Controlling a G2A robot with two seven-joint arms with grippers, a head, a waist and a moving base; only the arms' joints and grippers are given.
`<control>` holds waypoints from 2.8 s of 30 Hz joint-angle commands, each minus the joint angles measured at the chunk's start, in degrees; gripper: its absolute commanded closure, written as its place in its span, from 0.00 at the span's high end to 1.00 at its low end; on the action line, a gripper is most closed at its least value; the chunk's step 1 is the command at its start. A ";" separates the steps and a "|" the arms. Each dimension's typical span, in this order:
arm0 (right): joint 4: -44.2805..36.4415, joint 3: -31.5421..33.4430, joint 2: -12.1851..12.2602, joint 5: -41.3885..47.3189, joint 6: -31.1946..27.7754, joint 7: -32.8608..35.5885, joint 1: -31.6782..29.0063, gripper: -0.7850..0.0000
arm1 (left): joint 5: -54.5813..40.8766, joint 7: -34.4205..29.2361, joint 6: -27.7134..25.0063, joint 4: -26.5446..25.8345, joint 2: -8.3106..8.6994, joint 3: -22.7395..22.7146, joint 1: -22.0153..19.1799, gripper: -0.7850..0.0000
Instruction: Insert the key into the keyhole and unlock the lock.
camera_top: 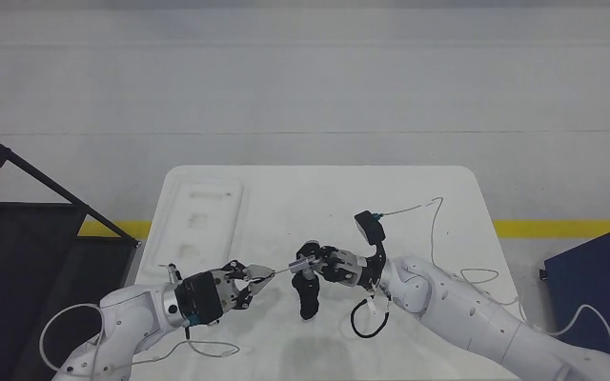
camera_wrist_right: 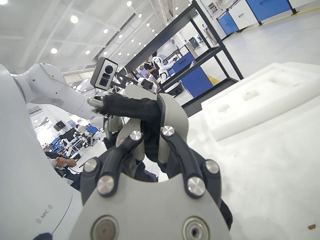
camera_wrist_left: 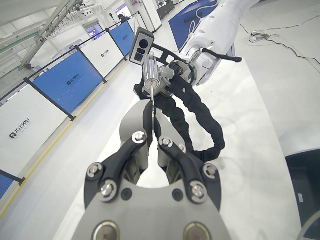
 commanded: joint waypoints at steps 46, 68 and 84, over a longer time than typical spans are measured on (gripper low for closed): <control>-1.63 5.12 -1.73 2.15 3.62 11.02 -3.69 0.00 | 1.53 -8.90 0.68 -5.17 0.00 3.03 -1.72 0.00; 0.40 8.75 -5.18 4.00 4.07 20.59 -6.05 0.00 | 2.74 -10.45 1.05 -6.52 0.04 4.98 -1.73 0.00; 2.45 13.39 -6.41 1.05 7.71 23.01 -7.85 0.00 | 0.94 -16.91 4.54 -6.90 -0.45 6.83 -2.32 0.00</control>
